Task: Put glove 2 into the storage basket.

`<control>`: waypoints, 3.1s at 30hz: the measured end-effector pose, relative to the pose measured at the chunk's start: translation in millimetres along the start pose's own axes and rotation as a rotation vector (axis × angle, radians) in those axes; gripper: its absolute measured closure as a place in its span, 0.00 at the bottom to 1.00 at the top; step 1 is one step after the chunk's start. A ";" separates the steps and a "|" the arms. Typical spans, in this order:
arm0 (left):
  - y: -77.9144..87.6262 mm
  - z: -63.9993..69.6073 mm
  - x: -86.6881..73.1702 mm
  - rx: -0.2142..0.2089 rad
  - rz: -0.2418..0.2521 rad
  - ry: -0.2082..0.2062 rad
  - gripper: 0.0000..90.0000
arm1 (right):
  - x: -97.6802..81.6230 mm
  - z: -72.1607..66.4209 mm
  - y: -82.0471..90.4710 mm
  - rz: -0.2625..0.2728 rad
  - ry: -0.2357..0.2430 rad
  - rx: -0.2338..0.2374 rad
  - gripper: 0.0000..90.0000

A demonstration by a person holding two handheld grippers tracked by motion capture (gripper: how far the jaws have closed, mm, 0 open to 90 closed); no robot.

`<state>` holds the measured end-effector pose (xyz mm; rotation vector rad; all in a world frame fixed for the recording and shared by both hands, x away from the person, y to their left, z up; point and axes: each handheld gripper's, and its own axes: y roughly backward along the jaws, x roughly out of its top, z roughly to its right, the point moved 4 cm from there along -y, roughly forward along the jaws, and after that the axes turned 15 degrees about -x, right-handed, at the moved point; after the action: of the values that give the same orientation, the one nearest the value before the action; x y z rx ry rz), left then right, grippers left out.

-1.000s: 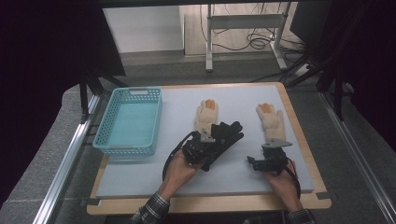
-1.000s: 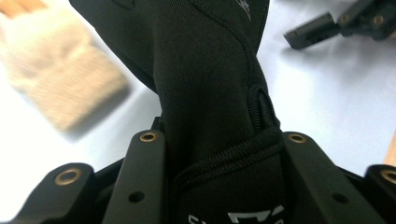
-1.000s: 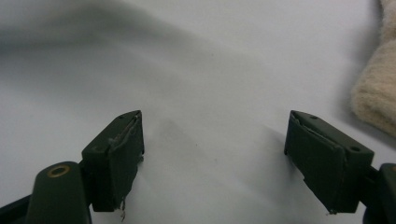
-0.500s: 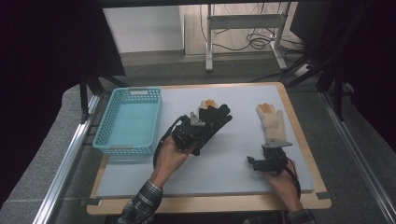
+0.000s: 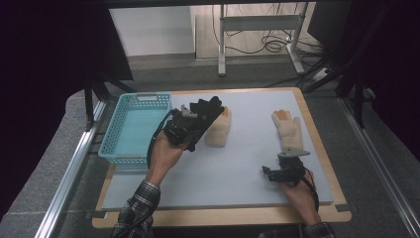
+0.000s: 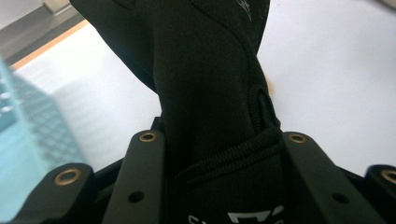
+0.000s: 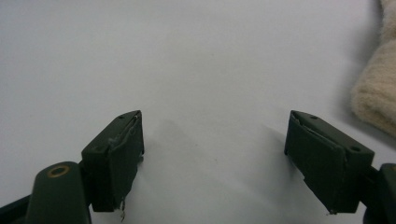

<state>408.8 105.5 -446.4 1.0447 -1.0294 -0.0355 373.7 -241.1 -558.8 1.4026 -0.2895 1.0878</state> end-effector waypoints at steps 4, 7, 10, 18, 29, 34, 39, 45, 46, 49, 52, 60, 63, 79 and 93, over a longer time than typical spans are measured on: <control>9.3 -17.3 -4.3 0.036 -0.003 0.037 0.73 | 0.0 0.1 0.0 0.000 0.001 -0.001 0.22; 16.7 -30.9 -8.7 0.058 0.003 0.070 0.73 | 0.0 0.1 0.0 0.001 0.001 -0.001 0.22; 22.0 -40.0 -12.2 0.076 0.003 0.092 0.73 | 0.0 0.1 0.0 0.001 0.001 -0.001 0.22; 49.7 -83.9 -30.3 0.169 0.000 0.191 0.72 | 0.0 0.1 0.0 0.001 0.001 -0.002 0.22; 65.4 -141.1 -67.5 0.246 -0.053 0.353 0.71 | 0.0 0.0 -0.1 0.001 0.000 -0.001 0.22; 57.6 -161.4 -83.2 0.257 -0.108 0.401 0.71 | 0.1 0.0 -0.1 0.001 0.000 -0.001 0.22; 49.1 -175.9 -93.9 0.260 -0.145 0.432 0.70 | 0.1 0.1 -0.1 0.000 0.000 -0.001 0.22; 34.2 -191.9 -106.5 0.268 -0.208 0.474 0.69 | 0.1 0.2 -0.1 0.000 0.000 0.000 0.21; 34.2 -191.9 -106.5 0.268 -0.208 0.474 0.69 | 0.1 0.2 -0.2 0.001 0.000 0.000 0.21; 26.9 -196.9 -110.4 0.283 -0.245 0.483 0.68 | 0.1 0.1 -0.2 0.001 -0.001 0.000 0.21; 19.0 -202.7 -115.1 0.291 -0.287 0.494 0.67 | 0.1 0.1 -0.2 0.001 0.000 -0.001 0.21; 15.1 -202.8 -117.9 0.323 -0.343 0.450 0.33 | 0.1 0.0 -0.2 0.001 -0.001 0.001 0.21; 18.2 -201.1 -117.9 0.284 -0.322 0.464 0.19 | 0.1 0.0 -0.2 0.001 -0.001 0.001 0.21; 38.5 -178.9 -107.1 0.168 -0.176 0.421 0.02 | 0.0 0.0 -0.1 0.001 0.001 -0.001 0.21; 50.0 -145.0 -73.7 0.082 -0.035 0.322 0.00 | 0.0 0.0 -0.1 0.001 0.001 -0.001 0.21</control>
<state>449.8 268.0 -475.6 1.1008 -0.7247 0.1438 373.7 -241.1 -558.9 1.4010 -0.2899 1.0896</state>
